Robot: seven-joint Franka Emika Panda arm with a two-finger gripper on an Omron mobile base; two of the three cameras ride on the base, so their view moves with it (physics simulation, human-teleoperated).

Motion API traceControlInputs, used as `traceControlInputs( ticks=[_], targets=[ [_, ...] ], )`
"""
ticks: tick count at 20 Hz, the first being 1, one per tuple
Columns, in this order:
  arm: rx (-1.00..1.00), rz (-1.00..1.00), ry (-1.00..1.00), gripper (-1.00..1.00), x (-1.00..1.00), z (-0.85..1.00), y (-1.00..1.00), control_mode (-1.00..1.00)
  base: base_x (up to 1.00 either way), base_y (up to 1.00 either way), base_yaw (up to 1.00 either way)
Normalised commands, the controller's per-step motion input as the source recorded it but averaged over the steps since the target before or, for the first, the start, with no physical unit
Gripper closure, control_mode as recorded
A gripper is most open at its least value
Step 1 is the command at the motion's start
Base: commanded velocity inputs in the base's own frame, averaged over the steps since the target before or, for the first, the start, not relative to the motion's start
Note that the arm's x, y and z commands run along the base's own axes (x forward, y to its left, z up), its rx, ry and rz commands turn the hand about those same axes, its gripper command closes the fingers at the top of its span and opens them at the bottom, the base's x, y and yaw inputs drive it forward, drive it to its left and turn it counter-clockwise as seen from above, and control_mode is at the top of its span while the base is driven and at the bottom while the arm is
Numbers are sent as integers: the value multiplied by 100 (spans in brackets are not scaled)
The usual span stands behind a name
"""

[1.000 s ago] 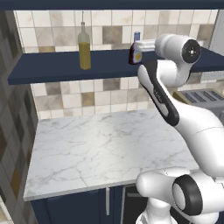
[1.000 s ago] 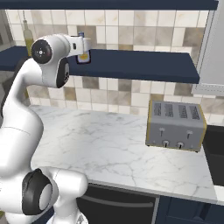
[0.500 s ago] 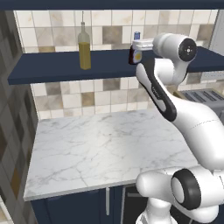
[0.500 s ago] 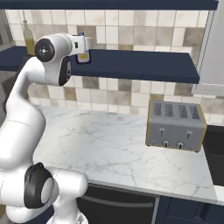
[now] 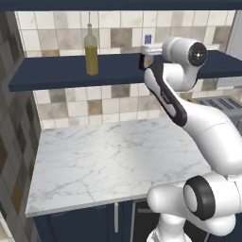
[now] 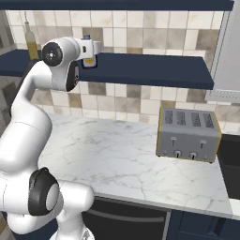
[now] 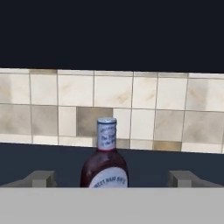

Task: Take 2 condiments from the cabinet and move them on the counter near the stove.Make sure the condiments are lined up with each other, next to each other.

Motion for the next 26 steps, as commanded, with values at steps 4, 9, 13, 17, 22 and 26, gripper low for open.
traceControlInputs(
  ticks=[4,9,13,17,22,26],
  targets=[
    [0,0,0,-100,18,-12,0,-100,0,0,0],
    [0,0,0,-100,6,-1,0,-100,0,0,0],
    [0,0,0,-100,6,0,6,-100,0,0,0],
    [0,0,0,-100,15,0,10,-100,0,0,0],
    [0,0,0,-100,12,0,4,-100,0,0,0],
    [0,0,0,-100,11,0,0,-100,0,0,0]
  ],
)
